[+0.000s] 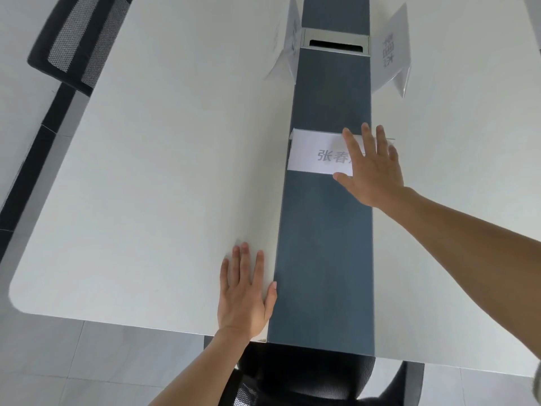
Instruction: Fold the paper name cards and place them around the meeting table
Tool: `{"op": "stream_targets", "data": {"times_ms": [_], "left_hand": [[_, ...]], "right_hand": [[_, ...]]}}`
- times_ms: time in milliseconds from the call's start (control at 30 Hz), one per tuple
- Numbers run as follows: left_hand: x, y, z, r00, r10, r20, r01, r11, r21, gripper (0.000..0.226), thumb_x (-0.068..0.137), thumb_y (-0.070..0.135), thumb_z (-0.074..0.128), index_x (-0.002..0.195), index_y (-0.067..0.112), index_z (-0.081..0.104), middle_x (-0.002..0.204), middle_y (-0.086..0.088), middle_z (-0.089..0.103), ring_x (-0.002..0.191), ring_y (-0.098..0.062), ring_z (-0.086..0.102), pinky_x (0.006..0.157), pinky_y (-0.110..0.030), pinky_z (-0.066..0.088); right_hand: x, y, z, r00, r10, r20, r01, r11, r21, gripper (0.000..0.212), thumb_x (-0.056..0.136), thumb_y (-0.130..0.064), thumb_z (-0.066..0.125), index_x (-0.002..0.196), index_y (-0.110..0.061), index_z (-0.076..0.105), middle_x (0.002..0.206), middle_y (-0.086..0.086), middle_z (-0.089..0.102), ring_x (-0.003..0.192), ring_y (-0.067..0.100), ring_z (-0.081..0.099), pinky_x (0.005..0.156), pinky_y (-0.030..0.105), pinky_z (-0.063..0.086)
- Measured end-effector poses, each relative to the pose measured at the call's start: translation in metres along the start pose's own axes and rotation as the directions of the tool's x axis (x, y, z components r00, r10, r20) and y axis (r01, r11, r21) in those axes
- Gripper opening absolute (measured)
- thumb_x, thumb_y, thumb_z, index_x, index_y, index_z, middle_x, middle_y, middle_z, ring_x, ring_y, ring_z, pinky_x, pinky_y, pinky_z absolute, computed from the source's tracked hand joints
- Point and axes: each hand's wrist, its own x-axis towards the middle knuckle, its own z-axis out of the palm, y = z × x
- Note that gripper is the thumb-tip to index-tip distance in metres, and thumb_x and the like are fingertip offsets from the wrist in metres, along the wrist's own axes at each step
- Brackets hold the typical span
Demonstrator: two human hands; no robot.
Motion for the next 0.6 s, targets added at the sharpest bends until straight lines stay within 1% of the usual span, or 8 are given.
{"op": "stream_targets", "data": {"times_ms": [200, 300, 367, 433, 500, 533, 567, 600], "left_hand": [[0.0, 0.0, 0.0, 1.0, 0.003, -0.003, -0.003, 1.0, 0.005, 0.066, 0.093, 0.048, 0.029, 0.147, 0.011, 0.031, 0.156, -0.023, 0.023, 0.146, -0.037, 0.019, 0.115, -0.049, 0.015], [0.0, 0.001, -0.003, 1.0, -0.004, 0.022, 0.004, 1.0, 0.015, 0.066, 0.094, 0.049, 0.028, 0.147, 0.011, 0.03, 0.156, -0.024, 0.024, 0.146, -0.037, 0.018, 0.115, -0.05, 0.015], [-0.001, 0.002, -0.006, 0.999, -0.011, 0.037, 0.01, 1.0, 0.021, 0.066, 0.094, 0.049, 0.027, 0.147, 0.01, 0.03, 0.156, -0.024, 0.024, 0.146, -0.038, 0.018, 0.115, -0.049, 0.014], [-0.003, 0.003, -0.009, 0.998, -0.009, 0.06, 0.008, 1.0, 0.017, 0.066, 0.095, 0.049, 0.022, 0.147, 0.01, 0.03, 0.156, -0.024, 0.024, 0.146, -0.038, 0.019, 0.114, -0.05, 0.014], [-0.005, 0.003, -0.012, 0.996, -0.01, 0.091, 0.008, 1.0, 0.019, 0.066, 0.097, 0.049, 0.012, 0.147, 0.009, 0.029, 0.155, -0.025, 0.025, 0.145, -0.039, 0.02, 0.114, -0.05, 0.014], [-0.006, 0.0, -0.012, 0.996, -0.016, 0.084, 0.015, 1.0, 0.018, 0.068, 0.097, 0.049, 0.009, 0.147, 0.009, 0.028, 0.155, -0.025, 0.025, 0.145, -0.039, 0.02, 0.114, -0.05, 0.014], [-0.005, 0.0, -0.017, 0.997, 0.003, 0.078, -0.003, 1.0, 0.004, 0.068, 0.096, 0.05, 0.009, 0.148, 0.009, 0.026, 0.156, -0.025, 0.022, 0.146, -0.039, 0.018, 0.116, -0.049, 0.014], [-0.007, 0.0, -0.022, 0.994, 0.026, 0.103, -0.026, 1.0, 0.0, 0.068, 0.096, 0.051, 0.011, 0.15, 0.011, 0.022, 0.158, -0.024, 0.017, 0.147, -0.038, 0.013, 0.118, -0.048, 0.012]], "right_hand": [[0.002, 0.002, -0.007, 0.999, -0.011, 0.043, 0.008, 0.999, 0.051, 0.094, 0.085, -0.044, 0.062, 0.153, -0.025, 0.001, 0.163, 0.014, -0.001, 0.149, 0.037, -0.003, 0.113, 0.056, 0.024], [-0.01, 0.0, -0.022, 1.0, -0.016, -0.011, 0.017, 0.993, 0.117, 0.095, 0.084, -0.038, 0.066, 0.153, -0.024, 0.003, 0.163, 0.014, 0.0, 0.15, 0.033, 0.0, 0.111, 0.054, 0.029], [-0.029, -0.002, -0.038, 0.998, 0.01, -0.067, 0.006, 0.973, 0.229, 0.086, 0.087, -0.034, 0.063, 0.153, -0.024, 0.009, 0.163, 0.01, 0.007, 0.15, 0.03, 0.009, 0.109, 0.052, 0.034], [-0.053, -0.006, -0.059, 0.993, 0.056, -0.103, -0.01, 0.914, 0.406, 0.07, 0.089, -0.032, 0.058, 0.15, -0.025, 0.023, 0.157, 0.006, 0.031, 0.141, 0.025, 0.033, 0.105, 0.047, 0.038], [-0.082, -0.008, -0.086, 0.983, 0.123, -0.137, -0.019, 0.809, 0.587, 0.053, 0.089, -0.031, 0.058, 0.14, -0.026, 0.043, 0.131, 0.0, 0.061, 0.116, 0.017, 0.058, 0.1, 0.041, 0.048], [-0.099, -0.008, -0.101, 0.973, 0.164, -0.162, -0.012, 0.736, 0.677, 0.047, 0.089, -0.029, 0.059, 0.134, -0.025, 0.05, 0.115, -0.003, 0.069, 0.103, 0.012, 0.064, 0.094, 0.038, 0.051], [-0.117, -0.008, -0.119, 0.964, 0.197, -0.177, 0.006, 0.652, 0.758, 0.042, 0.088, -0.026, 0.06, 0.13, -0.024, 0.054, 0.102, -0.007, 0.072, 0.093, 0.009, 0.066, 0.089, 0.033, 0.053], [-0.133, -0.006, -0.135, 0.949, 0.234, -0.21, 0.038, 0.578, 0.815, 0.039, 0.088, -0.023, 0.061, 0.127, -0.023, 0.057, 0.093, -0.009, 0.072, 0.087, 0.008, 0.067, 0.084, 0.028, 0.053]]}}
